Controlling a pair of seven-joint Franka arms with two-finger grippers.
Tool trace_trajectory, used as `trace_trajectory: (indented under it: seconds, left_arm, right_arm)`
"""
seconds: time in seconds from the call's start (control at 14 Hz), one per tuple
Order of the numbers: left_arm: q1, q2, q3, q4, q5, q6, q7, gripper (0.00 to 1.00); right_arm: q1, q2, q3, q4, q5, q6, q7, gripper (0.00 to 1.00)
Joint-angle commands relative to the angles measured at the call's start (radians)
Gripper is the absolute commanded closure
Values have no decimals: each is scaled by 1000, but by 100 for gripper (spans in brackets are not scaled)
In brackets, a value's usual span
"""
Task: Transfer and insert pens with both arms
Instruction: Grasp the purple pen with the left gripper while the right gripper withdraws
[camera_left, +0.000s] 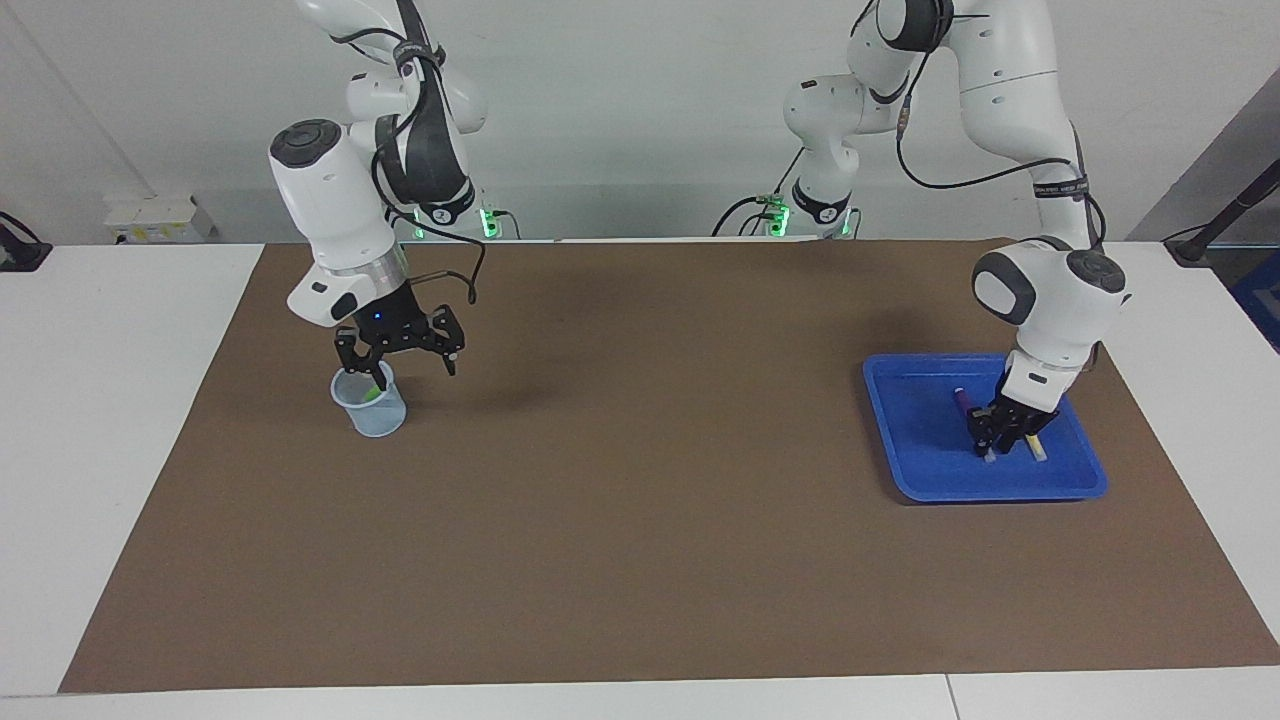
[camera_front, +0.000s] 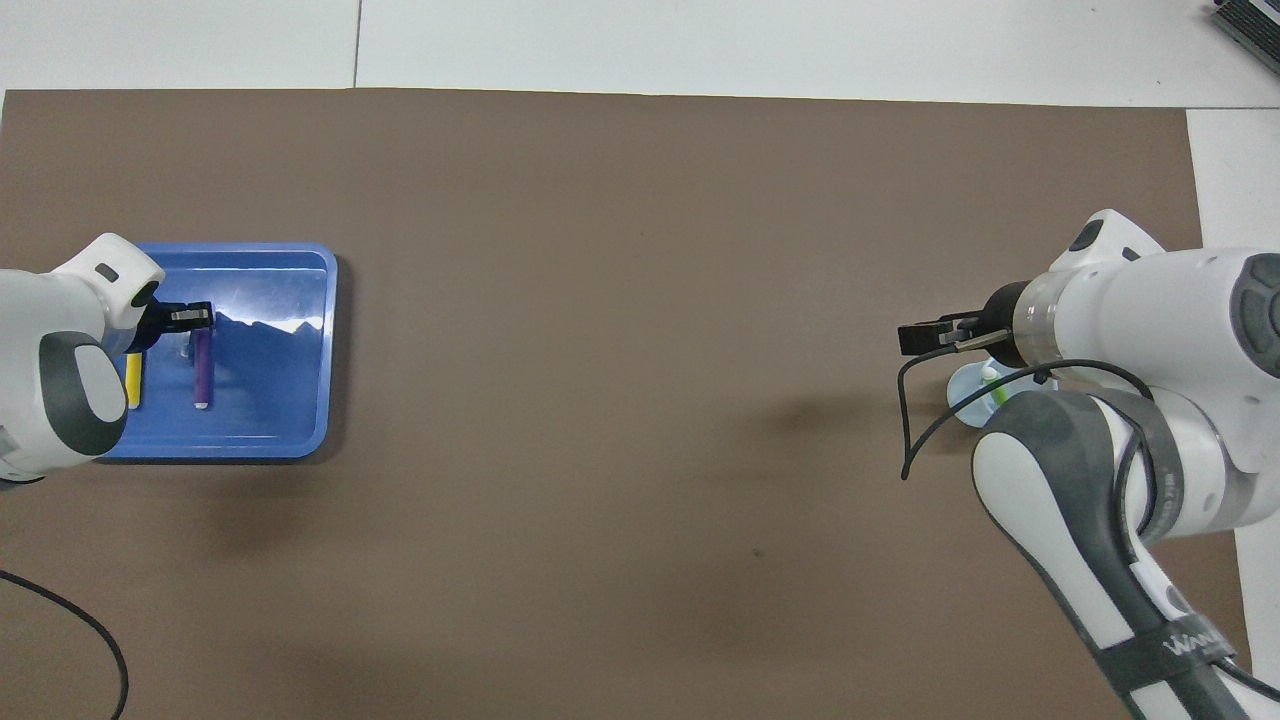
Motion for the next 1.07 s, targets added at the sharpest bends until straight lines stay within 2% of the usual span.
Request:
trace_trajectory:
  seconds: [0.0, 0.07, 0.14, 0.29, 0.43, 0.57, 0.71, 0.86, 1.0]
  left_arm:
    - [-2, 22, 6, -13, 18, 30, 0, 86]
    - [-4, 22, 6, -19, 18, 32, -1, 97]
    - [-4, 20, 6, -22, 18, 33, -4, 100]
    - [-4, 19, 6, -28, 18, 32, -7, 100]
    - [-4, 16, 6, -27, 18, 15, -17, 100]
    - [-4, 14, 6, -10, 16, -39, -21, 100]
    - [-4, 7, 6, 30, 14, -106, -32, 100]
    - [-4, -1, 6, 103, 14, -232, -75, 100]
    - [-18, -15, 8, 160, 14, -331, -119, 100]
  right_arm:
    - [-2, 0, 6, 14, 22, -31, 78, 0]
    - [-3, -5, 6, 14, 24, -28, 92, 0]
    - [-3, -5, 8, 24, 28, -21, 94, 0]
    - [20, 1, 8, 59, 77, -19, 95, 0]
    - [41, 14, 8, 102, 223, -16, 137, 0]
    - [63, 11, 8, 118, 352, -16, 294, 0]
    - [133, 9, 8, 135, 461, 1, 496, 0]
    - [219, 15, 8, 133, 472, 112, 629, 0]
    - [268, 15, 8, 130, 473, 149, 742, 0]
